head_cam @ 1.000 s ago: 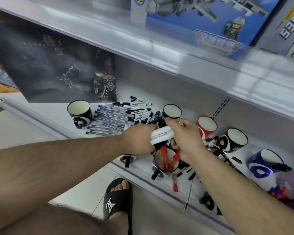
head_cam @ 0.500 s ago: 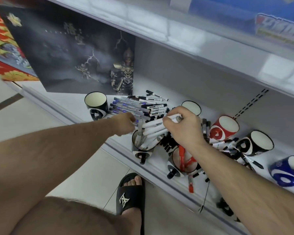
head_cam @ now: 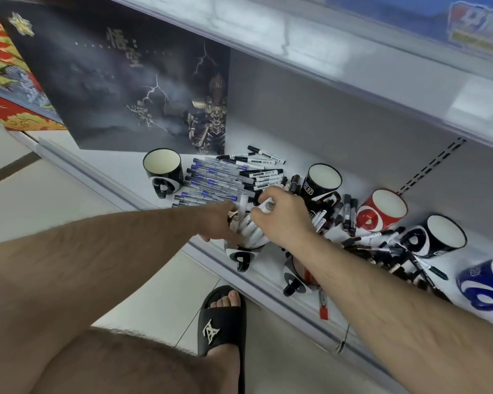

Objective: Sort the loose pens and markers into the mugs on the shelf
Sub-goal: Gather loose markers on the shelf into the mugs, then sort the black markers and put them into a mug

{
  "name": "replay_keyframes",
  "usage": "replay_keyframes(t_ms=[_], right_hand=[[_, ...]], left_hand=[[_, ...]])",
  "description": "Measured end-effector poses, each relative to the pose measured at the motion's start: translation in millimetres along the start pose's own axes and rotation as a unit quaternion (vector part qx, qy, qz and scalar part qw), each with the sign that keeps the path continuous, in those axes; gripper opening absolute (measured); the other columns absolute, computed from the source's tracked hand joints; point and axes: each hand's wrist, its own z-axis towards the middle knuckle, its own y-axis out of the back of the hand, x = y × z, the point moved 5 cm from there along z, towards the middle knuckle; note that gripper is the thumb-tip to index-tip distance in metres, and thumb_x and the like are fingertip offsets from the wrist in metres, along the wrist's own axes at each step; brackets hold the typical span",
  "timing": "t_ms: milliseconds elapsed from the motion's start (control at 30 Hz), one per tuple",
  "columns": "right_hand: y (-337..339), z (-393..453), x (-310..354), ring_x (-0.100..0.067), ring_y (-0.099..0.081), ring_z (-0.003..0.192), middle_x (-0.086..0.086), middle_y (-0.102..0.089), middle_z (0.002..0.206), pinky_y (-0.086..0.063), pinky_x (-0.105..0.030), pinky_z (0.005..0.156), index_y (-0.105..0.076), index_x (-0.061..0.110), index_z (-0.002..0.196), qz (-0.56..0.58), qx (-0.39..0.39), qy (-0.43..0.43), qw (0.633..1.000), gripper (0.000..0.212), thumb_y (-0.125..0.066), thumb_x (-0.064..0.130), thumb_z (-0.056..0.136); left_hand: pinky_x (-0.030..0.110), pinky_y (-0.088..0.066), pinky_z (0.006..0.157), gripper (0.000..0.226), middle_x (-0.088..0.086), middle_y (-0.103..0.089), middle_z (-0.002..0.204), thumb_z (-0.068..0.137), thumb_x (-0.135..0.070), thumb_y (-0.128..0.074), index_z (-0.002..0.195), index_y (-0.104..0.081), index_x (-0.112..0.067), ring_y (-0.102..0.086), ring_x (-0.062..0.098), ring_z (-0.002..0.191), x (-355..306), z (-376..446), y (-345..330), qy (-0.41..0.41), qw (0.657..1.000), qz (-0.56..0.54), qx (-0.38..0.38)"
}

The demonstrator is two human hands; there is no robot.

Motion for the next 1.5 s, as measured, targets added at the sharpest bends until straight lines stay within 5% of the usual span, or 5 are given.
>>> replay_keyframes(t_ms=[167,500,867,1133,1500], right_hand=[[-32.9,-7.1,1.9,-0.027,-0.039,0.123,-0.006,-0.048,0.138,-0.028,-0.045,0.105,-0.044,0.019,0.138,-0.353,0.003,0.138,0.925,0.054,-0.035,0.051,0.096],[-58.9,-8.7,-10.6,-0.028,0.027,0.147,-0.004,0.024,0.162,0.018,-0.056,0.115,0.017,0.024,0.154,-0.369,0.193,0.08,0.906,0.114,-0.051,0.073,0.078],[88.3,-34.3,-55.5,-0.023,-0.051,0.127,0.0,-0.047,0.147,-0.041,-0.039,0.106,-0.033,0.028,0.15,-0.04,-0.007,-0.111,0.993,0.077,-0.065,0.03,0.081],[119.0,-77.6,-144.7,-0.019,-0.051,0.065,-0.001,-0.057,0.069,-0.035,-0.027,0.057,-0.059,0.012,0.069,0.076,-0.083,-0.277,0.954,0.01,-0.056,0.01,0.078],[-1.0,-111.2,-210.4,-0.022,-0.063,0.095,0.002,-0.057,0.082,-0.045,-0.025,0.06,-0.057,0.025,0.084,-0.146,0.135,-0.357,0.913,0.007,-0.061,0.027,0.089]], left_hand=[[0.026,-0.051,0.057,0.095,-0.001,-0.052,0.123,0.075,-0.03,-0.082,0.149,-0.022,-0.022,-0.056,0.01,0.075,-4.9,-1.9,-1.8,-0.011,1.0,0.019,0.013],[0.049,-0.054,0.085,0.078,0.009,-0.055,0.123,0.065,-0.022,-0.08,0.132,-0.042,-0.018,-0.061,0.035,0.104,1.1,6.8,-15.6,0.0,0.967,0.167,-0.195],[0.044,-0.031,0.111,0.104,0.002,-0.013,0.15,0.07,-0.027,-0.076,0.151,-0.01,-0.023,-0.02,0.032,0.14,-88.5,-41.3,9.0,-0.178,0.96,0.151,-0.156],[0.04,-0.028,0.113,0.093,0.002,-0.018,0.15,0.076,-0.033,-0.073,0.15,-0.018,-0.024,-0.023,0.026,0.139,-148.9,-31.4,-49.4,-0.249,0.935,0.231,-0.1],[0.038,-0.031,0.111,0.08,0.002,-0.02,0.15,0.082,-0.027,-0.064,0.149,-0.02,-0.024,-0.028,0.025,0.137,-171.4,-21.3,-79.9,-0.233,0.937,0.249,-0.073]])
